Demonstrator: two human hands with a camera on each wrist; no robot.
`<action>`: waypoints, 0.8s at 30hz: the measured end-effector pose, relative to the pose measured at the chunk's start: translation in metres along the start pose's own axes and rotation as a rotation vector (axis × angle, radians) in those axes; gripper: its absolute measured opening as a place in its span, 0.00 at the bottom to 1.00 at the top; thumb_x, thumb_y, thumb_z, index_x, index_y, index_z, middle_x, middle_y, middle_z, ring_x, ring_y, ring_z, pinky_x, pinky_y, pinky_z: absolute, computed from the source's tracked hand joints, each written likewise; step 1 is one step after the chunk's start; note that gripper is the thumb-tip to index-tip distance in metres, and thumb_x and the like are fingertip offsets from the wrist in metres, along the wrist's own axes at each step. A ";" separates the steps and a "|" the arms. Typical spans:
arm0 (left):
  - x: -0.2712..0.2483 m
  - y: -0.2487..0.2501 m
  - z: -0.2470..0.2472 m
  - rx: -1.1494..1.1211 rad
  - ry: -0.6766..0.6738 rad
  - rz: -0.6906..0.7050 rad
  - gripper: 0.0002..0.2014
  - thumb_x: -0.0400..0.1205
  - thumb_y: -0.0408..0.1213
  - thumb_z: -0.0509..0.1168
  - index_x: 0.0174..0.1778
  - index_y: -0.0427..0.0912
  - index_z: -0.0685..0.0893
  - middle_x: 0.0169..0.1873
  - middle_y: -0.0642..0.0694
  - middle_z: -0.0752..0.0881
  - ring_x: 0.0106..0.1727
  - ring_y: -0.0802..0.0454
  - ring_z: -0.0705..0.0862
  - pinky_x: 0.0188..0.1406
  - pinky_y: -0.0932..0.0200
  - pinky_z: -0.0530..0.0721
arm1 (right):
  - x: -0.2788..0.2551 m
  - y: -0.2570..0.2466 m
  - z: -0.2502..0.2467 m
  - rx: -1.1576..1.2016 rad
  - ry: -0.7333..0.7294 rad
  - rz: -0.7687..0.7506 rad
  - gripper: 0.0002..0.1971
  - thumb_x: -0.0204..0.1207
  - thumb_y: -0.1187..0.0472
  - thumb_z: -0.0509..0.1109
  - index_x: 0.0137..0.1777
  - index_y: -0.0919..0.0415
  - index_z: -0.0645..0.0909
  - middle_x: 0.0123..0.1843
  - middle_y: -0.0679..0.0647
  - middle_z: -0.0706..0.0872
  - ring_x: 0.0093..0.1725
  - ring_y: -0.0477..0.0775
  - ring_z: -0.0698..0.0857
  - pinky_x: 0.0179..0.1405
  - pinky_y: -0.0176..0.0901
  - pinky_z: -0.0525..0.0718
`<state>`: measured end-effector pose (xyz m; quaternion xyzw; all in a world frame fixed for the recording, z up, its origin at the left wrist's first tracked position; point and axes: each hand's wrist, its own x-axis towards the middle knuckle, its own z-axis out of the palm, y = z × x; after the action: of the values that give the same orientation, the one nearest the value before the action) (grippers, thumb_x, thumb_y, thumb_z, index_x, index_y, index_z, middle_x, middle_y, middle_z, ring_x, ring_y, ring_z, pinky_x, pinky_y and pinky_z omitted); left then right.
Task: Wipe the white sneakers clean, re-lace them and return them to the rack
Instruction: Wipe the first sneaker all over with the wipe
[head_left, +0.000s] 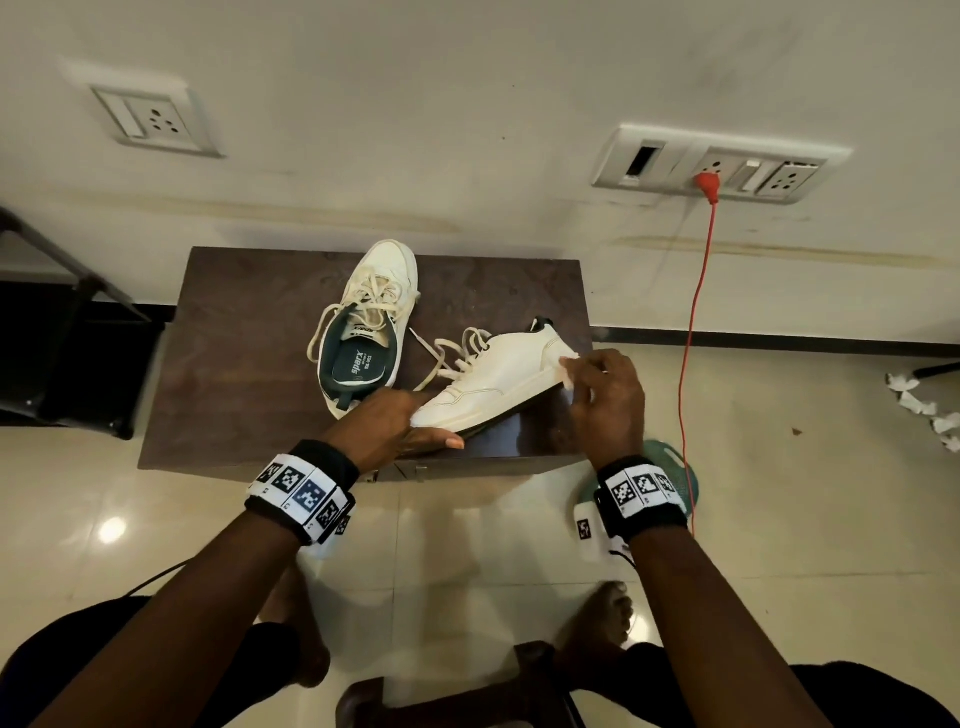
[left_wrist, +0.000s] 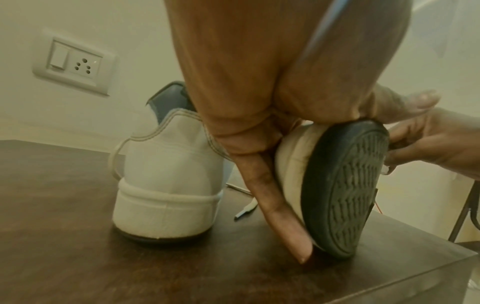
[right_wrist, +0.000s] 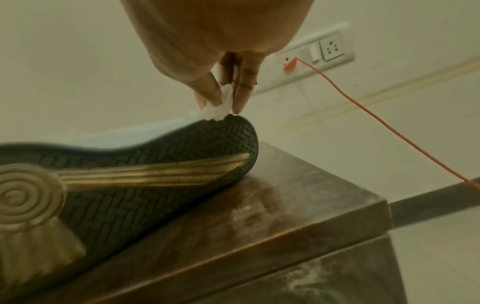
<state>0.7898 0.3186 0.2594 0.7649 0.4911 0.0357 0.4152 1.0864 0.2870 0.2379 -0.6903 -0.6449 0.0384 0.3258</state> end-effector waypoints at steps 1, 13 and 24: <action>0.000 0.000 0.001 0.004 0.003 -0.001 0.38 0.71 0.72 0.69 0.75 0.58 0.81 0.57 0.50 0.90 0.55 0.53 0.84 0.54 0.58 0.80 | 0.002 -0.001 -0.001 -0.008 0.027 0.067 0.15 0.72 0.73 0.74 0.55 0.59 0.92 0.49 0.58 0.86 0.49 0.59 0.84 0.44 0.42 0.81; 0.004 0.073 0.000 0.679 0.156 0.084 0.53 0.72 0.66 0.73 0.86 0.41 0.61 0.75 0.41 0.76 0.71 0.40 0.73 0.68 0.44 0.77 | -0.008 -0.012 -0.011 0.226 0.061 0.355 0.12 0.77 0.75 0.71 0.56 0.65 0.90 0.53 0.63 0.88 0.47 0.54 0.85 0.41 0.13 0.72; 0.085 0.143 0.041 0.634 0.088 -0.023 0.50 0.68 0.49 0.83 0.81 0.38 0.65 0.70 0.37 0.75 0.67 0.37 0.81 0.61 0.45 0.80 | -0.024 -0.011 -0.016 0.271 0.065 0.377 0.14 0.72 0.76 0.71 0.53 0.61 0.91 0.51 0.60 0.87 0.49 0.59 0.87 0.50 0.36 0.78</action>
<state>0.9551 0.3356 0.2985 0.8484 0.5038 -0.0905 0.1350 1.0803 0.2578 0.2473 -0.7494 -0.4825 0.1625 0.4232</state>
